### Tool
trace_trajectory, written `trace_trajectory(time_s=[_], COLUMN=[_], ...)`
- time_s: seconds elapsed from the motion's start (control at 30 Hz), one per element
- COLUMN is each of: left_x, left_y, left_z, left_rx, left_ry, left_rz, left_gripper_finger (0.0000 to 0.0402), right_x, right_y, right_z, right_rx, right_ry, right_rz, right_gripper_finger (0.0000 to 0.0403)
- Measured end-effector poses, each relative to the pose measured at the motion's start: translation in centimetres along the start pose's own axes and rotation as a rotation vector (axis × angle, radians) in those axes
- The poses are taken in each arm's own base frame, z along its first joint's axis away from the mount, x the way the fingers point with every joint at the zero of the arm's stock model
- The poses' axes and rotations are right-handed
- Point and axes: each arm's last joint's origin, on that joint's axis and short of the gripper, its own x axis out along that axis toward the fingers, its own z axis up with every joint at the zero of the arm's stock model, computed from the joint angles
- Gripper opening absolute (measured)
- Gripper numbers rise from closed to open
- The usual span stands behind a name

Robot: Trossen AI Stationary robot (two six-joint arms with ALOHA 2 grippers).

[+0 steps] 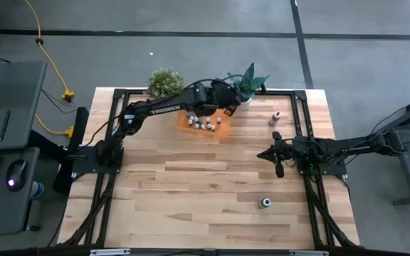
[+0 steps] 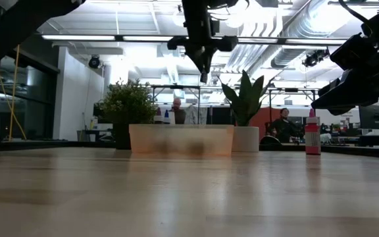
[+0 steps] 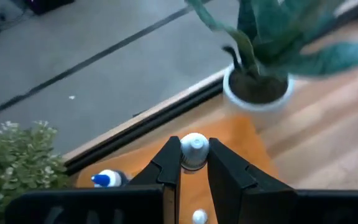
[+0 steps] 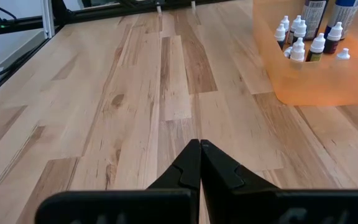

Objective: Pick & Place food coloring
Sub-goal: Put the small violet bottle into the bin

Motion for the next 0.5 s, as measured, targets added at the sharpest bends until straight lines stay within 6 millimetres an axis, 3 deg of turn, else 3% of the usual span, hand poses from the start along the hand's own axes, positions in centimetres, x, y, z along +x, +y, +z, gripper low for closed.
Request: trace_trajectory(time_s=[0.17, 0.5], left_x=[1.3, 6.5], left_y=[-0.3, -2.0], left_z=[0.1, -4.5], left_rx=[-0.084, -0.163], left_ry=[-0.020, -0.001], left_rz=[-0.033, -0.043], left_gripper_finger=[0.0046, 0.0046], right_x=[0.0, 0.0], right_y=[0.0, 0.0], right_z=[0.0, 0.0], right_rx=[0.000, 0.000], right_ry=[0.000, 0.000], right_rz=[0.000, 0.000], right_gripper_finger=[0.0000, 0.0000])
